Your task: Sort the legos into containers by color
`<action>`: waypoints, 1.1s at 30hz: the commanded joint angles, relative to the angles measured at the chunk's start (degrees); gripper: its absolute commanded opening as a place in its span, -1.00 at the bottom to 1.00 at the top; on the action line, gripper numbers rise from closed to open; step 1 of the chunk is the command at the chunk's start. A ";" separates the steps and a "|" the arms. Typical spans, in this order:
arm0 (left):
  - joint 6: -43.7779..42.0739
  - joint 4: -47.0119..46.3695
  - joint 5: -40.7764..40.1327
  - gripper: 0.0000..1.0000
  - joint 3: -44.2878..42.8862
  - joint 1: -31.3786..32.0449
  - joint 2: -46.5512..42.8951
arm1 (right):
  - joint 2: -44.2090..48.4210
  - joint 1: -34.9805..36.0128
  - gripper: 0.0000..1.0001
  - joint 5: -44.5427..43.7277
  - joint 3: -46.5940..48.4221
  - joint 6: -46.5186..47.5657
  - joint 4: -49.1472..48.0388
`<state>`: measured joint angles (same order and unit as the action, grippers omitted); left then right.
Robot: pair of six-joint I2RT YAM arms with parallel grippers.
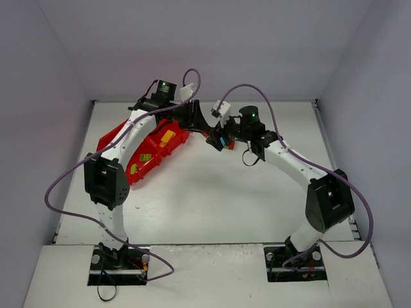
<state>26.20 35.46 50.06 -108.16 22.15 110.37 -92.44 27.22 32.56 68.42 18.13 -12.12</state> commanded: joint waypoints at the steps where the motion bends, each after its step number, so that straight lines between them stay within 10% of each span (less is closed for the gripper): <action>1: 0.35 -1.98 1.70 -0.80 -0.39 0.08 -4.28 | 1.04 0.37 0.23 -0.74 2.07 0.33 -5.02; 16: 1.40 -2.50 3.46 -0.80 0.23 0.08 -3.49 | 2.97 0.37 0.18 -0.30 1.89 -0.29 -6.16; 25: 1.23 -1.80 3.64 -0.81 -0.38 -0.27 -2.97 | 4.20 0.20 -0.90 -0.30 -0.04 0.06 -6.25; 33: 0.18 0.83 3.02 -0.80 -2.14 -1.67 -2.52 | 6.13 0.02 -1.00 -1.18 -4.00 0.41 -6.07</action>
<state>27.86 35.14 51.66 -107.24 21.78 110.37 -89.89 28.10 32.97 64.95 18.13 -14.00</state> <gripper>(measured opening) 0.291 0.343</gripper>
